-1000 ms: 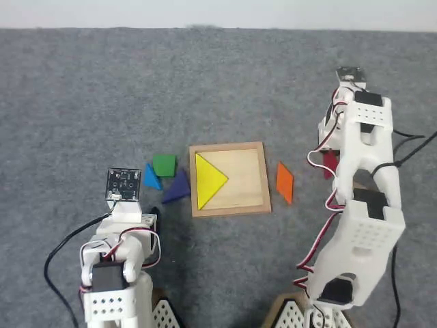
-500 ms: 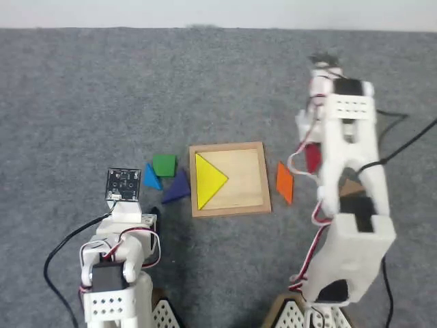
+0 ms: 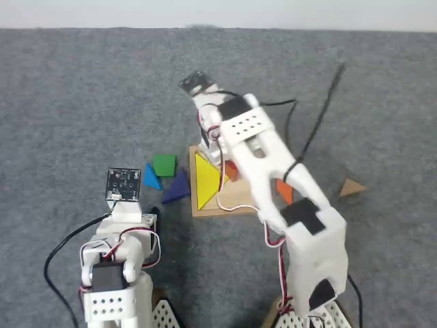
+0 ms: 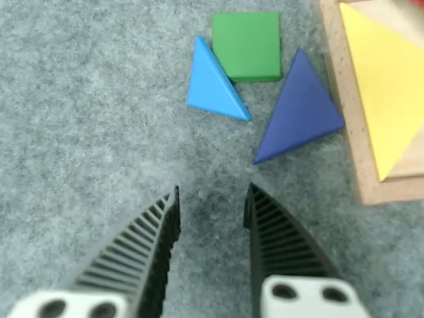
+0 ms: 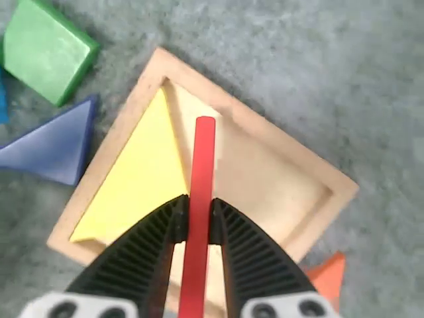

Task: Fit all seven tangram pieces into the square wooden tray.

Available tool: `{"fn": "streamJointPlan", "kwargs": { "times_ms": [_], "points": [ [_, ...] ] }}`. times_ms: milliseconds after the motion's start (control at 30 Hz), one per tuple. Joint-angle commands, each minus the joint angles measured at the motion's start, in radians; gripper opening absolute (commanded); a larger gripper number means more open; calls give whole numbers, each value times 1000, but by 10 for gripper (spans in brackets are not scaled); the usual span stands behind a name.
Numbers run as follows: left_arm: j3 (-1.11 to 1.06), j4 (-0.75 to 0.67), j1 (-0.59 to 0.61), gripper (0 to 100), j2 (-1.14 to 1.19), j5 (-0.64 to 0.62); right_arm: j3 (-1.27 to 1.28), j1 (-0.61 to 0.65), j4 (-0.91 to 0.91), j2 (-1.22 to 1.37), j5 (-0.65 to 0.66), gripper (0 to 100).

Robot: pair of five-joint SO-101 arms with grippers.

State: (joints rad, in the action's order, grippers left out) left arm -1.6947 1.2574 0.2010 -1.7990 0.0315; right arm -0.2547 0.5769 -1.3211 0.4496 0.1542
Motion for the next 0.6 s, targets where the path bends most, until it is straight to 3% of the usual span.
{"fn": "streamJointPlan", "kwargs": {
  "times_ms": [0,333,567],
  "points": [
    [12,0,-6,150,-11,9,-72,18,33,18,38,8],
    [12,0,-6,150,-11,9,-118,16,39,85,107,12],
    [12,0,-6,150,-11,9,-124,-51,42,81,106,197]
  ]
}}
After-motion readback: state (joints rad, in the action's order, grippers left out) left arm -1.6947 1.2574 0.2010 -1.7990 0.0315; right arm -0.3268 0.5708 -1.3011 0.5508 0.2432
